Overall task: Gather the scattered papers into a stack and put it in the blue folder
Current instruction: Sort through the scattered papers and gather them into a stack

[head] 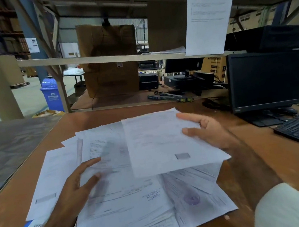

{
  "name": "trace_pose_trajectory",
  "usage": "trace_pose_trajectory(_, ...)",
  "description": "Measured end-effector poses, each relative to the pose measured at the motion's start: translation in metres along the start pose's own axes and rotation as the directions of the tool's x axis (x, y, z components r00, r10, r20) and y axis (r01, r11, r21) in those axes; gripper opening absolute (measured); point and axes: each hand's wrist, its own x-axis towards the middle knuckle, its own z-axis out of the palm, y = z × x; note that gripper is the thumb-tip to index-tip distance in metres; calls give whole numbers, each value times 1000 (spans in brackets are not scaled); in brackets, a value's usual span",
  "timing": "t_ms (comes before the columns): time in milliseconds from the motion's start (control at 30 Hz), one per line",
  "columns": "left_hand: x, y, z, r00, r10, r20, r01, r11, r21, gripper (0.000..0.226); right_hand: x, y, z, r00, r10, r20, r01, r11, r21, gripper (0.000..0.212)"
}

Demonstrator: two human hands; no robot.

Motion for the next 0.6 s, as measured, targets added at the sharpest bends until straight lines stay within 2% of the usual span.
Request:
trace_pose_trajectory(67, -1, 5, 1, 999, -26, -20, 26, 1000, -8, 37, 10, 45, 16, 984, 137, 110, -113, 972, -206, 59)
trace_pose_trajectory(133, -1, 9, 2, 998, -53, -30, 52, 998, -31, 41, 17, 79, 28, 965, 208, 160, -161, 951, -264, 61)
trace_pose_trajectory(200, 0, 9, 1, 998, -59, -35, 58, 998, -34, 43, 24, 93, 35, 965, 186, 183, -142, 963, -228, 60)
trace_pose_trajectory(300, 2, 7, 1, 997, -62, -41, 62, 998, -9, 47, 33, 79, 46, 958, 162, 238, -89, 953, -288, 57)
trace_pose_trajectory(467, 8, -3, -2, 997, -71, -25, 73, 995, 70, 44, 42, 61, 74, 908, 110, 405, -12, 971, -237, 58)
trace_pose_trajectory(533, 9, -5, -3, 998, -51, -37, 54, 994, 95, 43, 39, 64, 88, 868, 136, 479, 21, 951, -308, 60)
trace_pose_trajectory(600, 8, -5, -2, 999, -39, -38, 42, 996, 80, 29, 36, 69, 97, 842, 165, 514, 47, 926, -374, 64)
